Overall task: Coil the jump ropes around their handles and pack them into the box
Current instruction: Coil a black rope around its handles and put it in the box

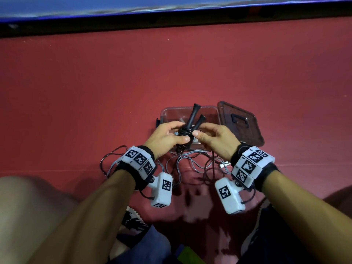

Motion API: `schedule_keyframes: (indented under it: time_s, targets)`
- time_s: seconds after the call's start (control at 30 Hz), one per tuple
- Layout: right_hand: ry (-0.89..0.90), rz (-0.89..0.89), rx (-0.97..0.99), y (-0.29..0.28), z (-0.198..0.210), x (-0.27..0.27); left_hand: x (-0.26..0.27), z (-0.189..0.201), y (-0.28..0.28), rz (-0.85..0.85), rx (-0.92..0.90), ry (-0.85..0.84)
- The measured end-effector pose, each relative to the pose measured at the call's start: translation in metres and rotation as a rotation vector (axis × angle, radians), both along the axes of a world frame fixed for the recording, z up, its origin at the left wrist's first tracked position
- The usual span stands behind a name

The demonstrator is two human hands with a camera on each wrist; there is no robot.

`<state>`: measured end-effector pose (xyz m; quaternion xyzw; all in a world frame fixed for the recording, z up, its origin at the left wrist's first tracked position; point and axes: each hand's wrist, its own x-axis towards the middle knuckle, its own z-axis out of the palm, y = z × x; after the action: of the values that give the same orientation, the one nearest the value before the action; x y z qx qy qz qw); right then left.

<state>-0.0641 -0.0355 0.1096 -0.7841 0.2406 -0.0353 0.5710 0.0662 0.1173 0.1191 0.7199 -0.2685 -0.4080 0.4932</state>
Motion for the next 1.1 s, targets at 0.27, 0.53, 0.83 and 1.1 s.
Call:
schedule_keyframes:
  time_s: [0.27,0.53,0.83,1.1]
  targets:
    - [0.037,0.034,-0.063,-0.008,0.01,-0.004,0.003,-0.011,-0.002,0.074,-0.004,0.058]
    - [0.026,-0.147,0.004,-0.002,-0.004,-0.001,0.0,-0.018,-0.003,0.03,0.066,-0.052]
    - [0.03,-0.13,-0.119,0.005,-0.007,0.001,-0.01,-0.016,-0.007,-0.021,0.188,-0.517]
    - [-0.011,-0.009,0.015,0.001,0.013,-0.002,0.001,-0.019,-0.009,0.078,0.124,-0.247]
